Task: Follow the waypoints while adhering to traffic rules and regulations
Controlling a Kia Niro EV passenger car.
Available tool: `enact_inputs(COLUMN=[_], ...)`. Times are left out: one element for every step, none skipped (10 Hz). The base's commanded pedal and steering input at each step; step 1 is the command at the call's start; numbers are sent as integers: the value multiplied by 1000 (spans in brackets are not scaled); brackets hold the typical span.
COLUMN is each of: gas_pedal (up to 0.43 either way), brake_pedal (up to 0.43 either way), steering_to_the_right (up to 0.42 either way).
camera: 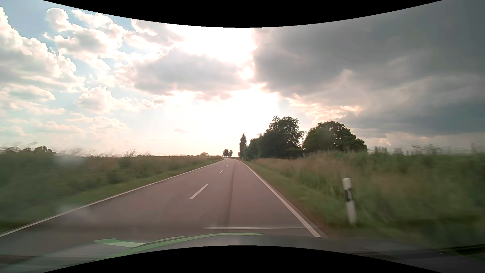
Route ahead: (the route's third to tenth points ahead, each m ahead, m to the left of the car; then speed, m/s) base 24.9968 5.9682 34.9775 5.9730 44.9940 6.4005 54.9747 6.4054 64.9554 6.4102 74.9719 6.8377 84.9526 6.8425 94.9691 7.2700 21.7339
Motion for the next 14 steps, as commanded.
enact_inputs(gas_pedal=[150, 150, 150, 150, 150, 150, 150, 150, 150, 150, 150, 150, 150, 150], brake_pedal=[0, 0, 0, 0, 0, 0, 0, 0, 0, 0, 0, 0, 0, 0], steering_to_the_right=[-4, -4, -4, -4, -4, -4, -3, -3, -3, -2, -2, -1, 0, 0])
